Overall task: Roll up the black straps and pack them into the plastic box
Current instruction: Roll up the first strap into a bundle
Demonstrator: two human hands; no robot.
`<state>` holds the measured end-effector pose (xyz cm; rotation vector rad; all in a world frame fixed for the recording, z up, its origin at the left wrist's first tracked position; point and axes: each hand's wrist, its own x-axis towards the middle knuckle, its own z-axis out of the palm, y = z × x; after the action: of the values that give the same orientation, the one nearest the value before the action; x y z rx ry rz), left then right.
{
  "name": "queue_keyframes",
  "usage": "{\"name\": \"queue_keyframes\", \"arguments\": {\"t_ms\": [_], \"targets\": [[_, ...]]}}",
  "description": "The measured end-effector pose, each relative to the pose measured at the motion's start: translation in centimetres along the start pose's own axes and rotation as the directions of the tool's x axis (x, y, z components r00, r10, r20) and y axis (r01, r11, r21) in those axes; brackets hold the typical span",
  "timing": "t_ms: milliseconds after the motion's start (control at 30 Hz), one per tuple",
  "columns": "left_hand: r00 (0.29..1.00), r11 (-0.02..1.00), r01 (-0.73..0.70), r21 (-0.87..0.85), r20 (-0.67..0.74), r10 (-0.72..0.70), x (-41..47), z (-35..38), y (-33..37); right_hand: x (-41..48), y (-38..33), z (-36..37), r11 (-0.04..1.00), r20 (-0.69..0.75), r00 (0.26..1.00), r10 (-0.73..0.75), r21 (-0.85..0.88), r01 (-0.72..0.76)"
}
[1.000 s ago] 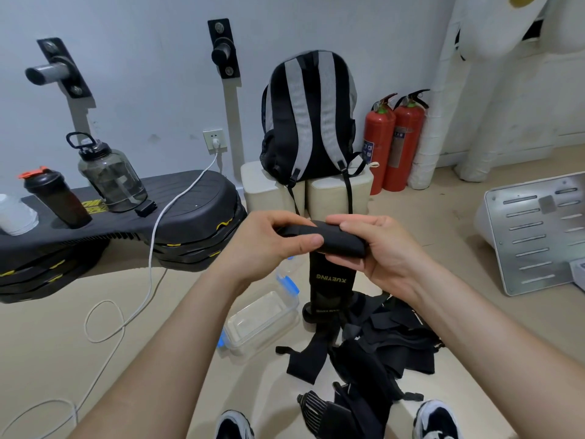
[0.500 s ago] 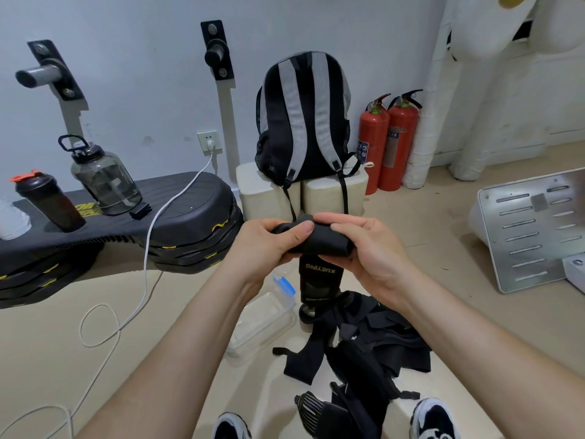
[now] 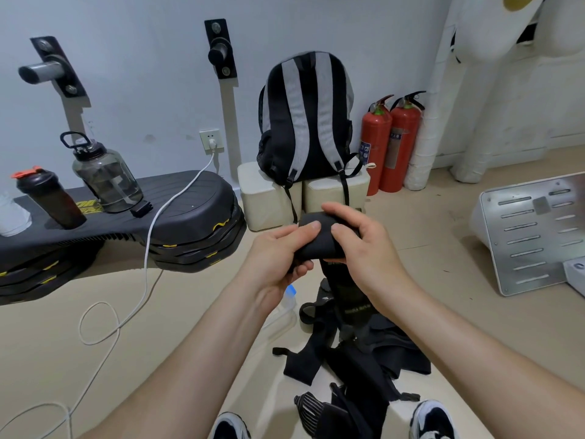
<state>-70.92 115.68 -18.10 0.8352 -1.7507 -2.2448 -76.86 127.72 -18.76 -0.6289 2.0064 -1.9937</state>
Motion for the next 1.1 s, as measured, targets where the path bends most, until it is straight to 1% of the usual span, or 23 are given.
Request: {"name": "queue_keyframes", "arguments": {"t_ms": [100, 200, 267, 300, 367, 433, 467, 567, 633, 700, 733, 800, 867, 900, 967, 1000, 1100], "targets": [[0.997, 0.997, -0.077, 0.011, -0.003, 0.077, -0.2, 0.2, -0.2, -0.1, -0.7, -0.1, 0.992, 0.028, 0.999, 0.02, 0.125, -0.024], [0.992, 0.989, -0.13, 0.065, 0.019, 0.129, -0.2, 0.2, -0.2, -0.2, -1.1, -0.1, 0.979, 0.044, 0.995, 0.085, 0.183, -0.092], [0.988, 0.985, -0.146, 0.095, 0.068, 0.14, -0.3, 0.1, -0.3, -0.1, -1.2, -0.4, 0.972, 0.04, 0.991, 0.124, 0.198, -0.13], [0.983, 0.977, -0.166, 0.136, 0.103, 0.153, -0.4, 0.2, -0.4, -0.1, -1.3, -0.7, 0.968, 0.037, 0.99, 0.139, 0.208, -0.144], [0.962, 0.942, -0.235, 0.241, 0.195, 0.19, -0.6, 0.2, -0.2, 0.0, -1.3, -1.1, 0.96, 0.033, 0.986, 0.165, 0.223, -0.168], [0.938, 0.914, -0.293, 0.28, 0.271, 0.218, -0.9, 0.2, 0.0, 0.0, -1.3, -1.3, 0.957, 0.033, 0.98, 0.195, 0.215, -0.197], [0.932, 0.905, -0.312, 0.288, 0.278, 0.233, -0.9, 0.2, 0.1, 0.0, -1.3, -1.2, 0.954, 0.034, 0.977, 0.21, 0.209, -0.213], [0.931, 0.896, -0.34, 0.287, 0.236, 0.278, -0.9, 0.3, 0.1, 0.2, -1.4, -1.4, 0.955, 0.033, 0.971, 0.237, 0.175, -0.239], [0.935, 0.912, -0.328, 0.247, 0.224, 0.275, -0.8, 0.4, 0.0, 0.4, -1.5, -1.7, 0.946, 0.054, 0.965, 0.258, 0.188, -0.263], [0.942, 0.939, -0.287, 0.19, 0.234, 0.24, -0.8, 0.3, 0.0, 0.4, -1.5, -1.8, 0.907, 0.138, 0.944, 0.299, 0.268, -0.326], [0.944, 0.952, -0.262, 0.16, 0.248, 0.218, -0.7, 0.1, -0.1, 0.3, -1.5, -1.8, 0.892, 0.184, 0.931, 0.314, 0.278, -0.356], [0.942, 0.967, -0.214, 0.135, 0.289, 0.169, -0.6, 0.0, -0.1, 0.2, -1.1, -1.7, 0.912, 0.214, 0.921, 0.327, 0.183, -0.366], [0.939, 0.962, -0.211, 0.171, 0.307, 0.152, -0.7, 0.0, -0.3, 0.2, -0.8, -1.5, 0.947, 0.167, 0.939, 0.3, 0.065, -0.314], [0.939, 0.957, -0.22, 0.189, 0.306, 0.156, -0.8, 0.2, -0.4, 0.2, -0.6, -1.4, 0.96, 0.135, 0.953, 0.272, 0.036, -0.279], [0.95, 0.956, -0.223, 0.192, 0.264, 0.168, -0.9, 0.6, -0.6, 0.2, -0.5, -1.2, 0.977, 0.081, 0.976, 0.201, 0.053, -0.206], [0.96, 0.964, -0.202, 0.175, 0.229, 0.16, -0.9, 0.9, -0.8, 0.2, -0.5, -1.1, 0.982, 0.06, 0.984, 0.169, 0.075, -0.173], [0.987, 0.996, -0.06, 0.065, 0.151, 0.049, -1.0, 1.2, -0.8, 0.1, -0.2, -0.9, 0.99, 0.07, 0.992, 0.102, 0.088, -0.108]]}}
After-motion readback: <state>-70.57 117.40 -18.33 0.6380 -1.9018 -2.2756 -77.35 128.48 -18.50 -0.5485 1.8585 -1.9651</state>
